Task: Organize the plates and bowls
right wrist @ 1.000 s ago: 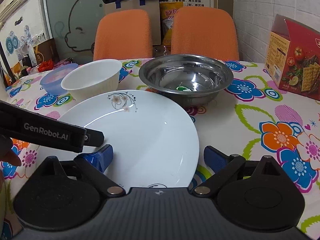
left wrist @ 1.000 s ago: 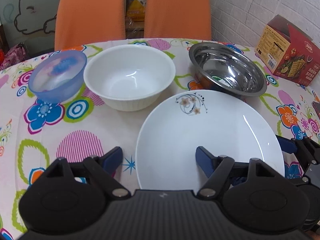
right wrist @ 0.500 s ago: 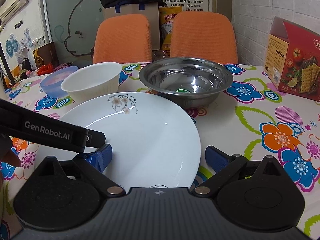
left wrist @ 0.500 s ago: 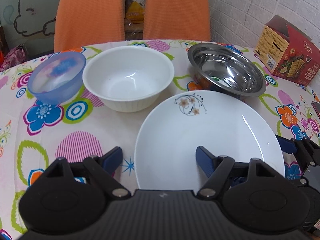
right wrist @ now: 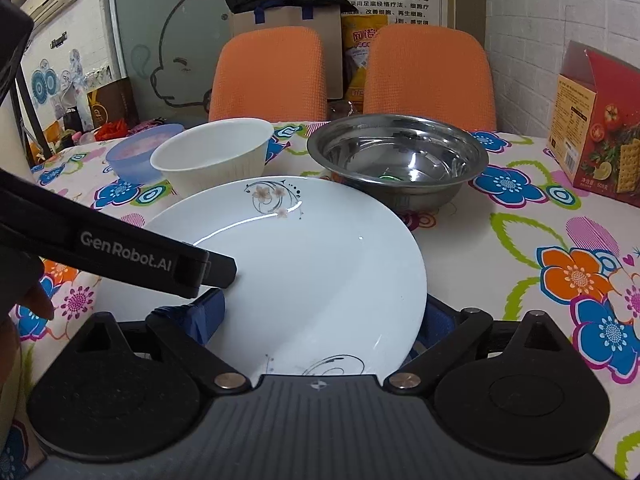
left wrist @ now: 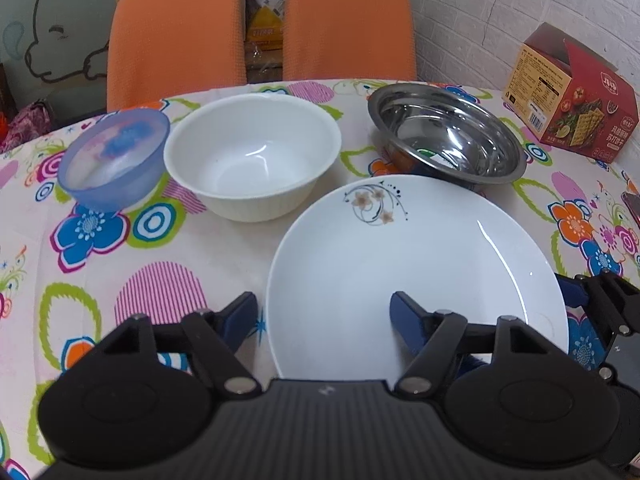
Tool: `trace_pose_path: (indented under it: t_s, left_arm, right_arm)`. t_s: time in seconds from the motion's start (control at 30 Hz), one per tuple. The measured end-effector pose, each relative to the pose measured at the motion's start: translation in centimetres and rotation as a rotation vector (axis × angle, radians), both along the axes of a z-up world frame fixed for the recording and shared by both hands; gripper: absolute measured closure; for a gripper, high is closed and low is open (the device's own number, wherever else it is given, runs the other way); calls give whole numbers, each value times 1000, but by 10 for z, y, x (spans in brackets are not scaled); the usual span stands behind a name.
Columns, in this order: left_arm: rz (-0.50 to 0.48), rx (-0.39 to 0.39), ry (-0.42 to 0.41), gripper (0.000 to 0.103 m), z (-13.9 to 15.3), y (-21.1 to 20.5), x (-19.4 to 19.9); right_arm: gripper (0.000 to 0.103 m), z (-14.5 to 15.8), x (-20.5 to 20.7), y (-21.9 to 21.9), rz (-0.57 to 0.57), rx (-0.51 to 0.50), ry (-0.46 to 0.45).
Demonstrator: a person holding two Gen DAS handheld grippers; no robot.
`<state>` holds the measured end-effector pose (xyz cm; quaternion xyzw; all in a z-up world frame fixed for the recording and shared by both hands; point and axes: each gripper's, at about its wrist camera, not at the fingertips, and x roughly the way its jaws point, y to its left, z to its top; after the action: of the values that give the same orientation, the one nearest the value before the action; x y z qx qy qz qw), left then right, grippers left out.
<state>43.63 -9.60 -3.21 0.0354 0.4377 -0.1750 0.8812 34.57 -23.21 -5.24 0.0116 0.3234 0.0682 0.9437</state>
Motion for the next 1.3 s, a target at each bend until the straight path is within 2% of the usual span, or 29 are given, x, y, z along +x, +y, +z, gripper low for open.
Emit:
trace_pose_path:
  t_s: [0.03, 0.17, 0.27, 0.53, 0.77, 0.93, 1.1, 1.3]
  left_arm:
    - [-3, -7, 0, 41, 1, 0, -1]
    - [23, -6, 6, 44, 3, -4, -1]
    - [13, -42, 23, 52, 8, 1, -7]
    - [24, -79, -46, 52, 43, 27, -50]
    - [116, -106, -75, 53, 63, 96, -114]
    - [221, -92, -81, 53, 60, 159, -155]
    - [309, -77, -64, 53, 44, 208, -182]
    - [312, -119, -24, 56, 22, 226, -188]
  right_arm:
    - [17, 0, 0, 0, -2, -1, -1]
    - [18, 2, 2, 10, -42, -15, 9]
    - [19, 6, -7, 11, -43, -11, 1]
    - [18, 38, -49, 30, -49, 0, -75]
    - [18, 57, -97, 82, 35, 13, -122]
    - [18, 55, -120, 133, 139, 46, -113]
    - [18, 43, -131, 177, 226, 52, -70]
    - [18, 32, -138, 197, 235, 10, -32]
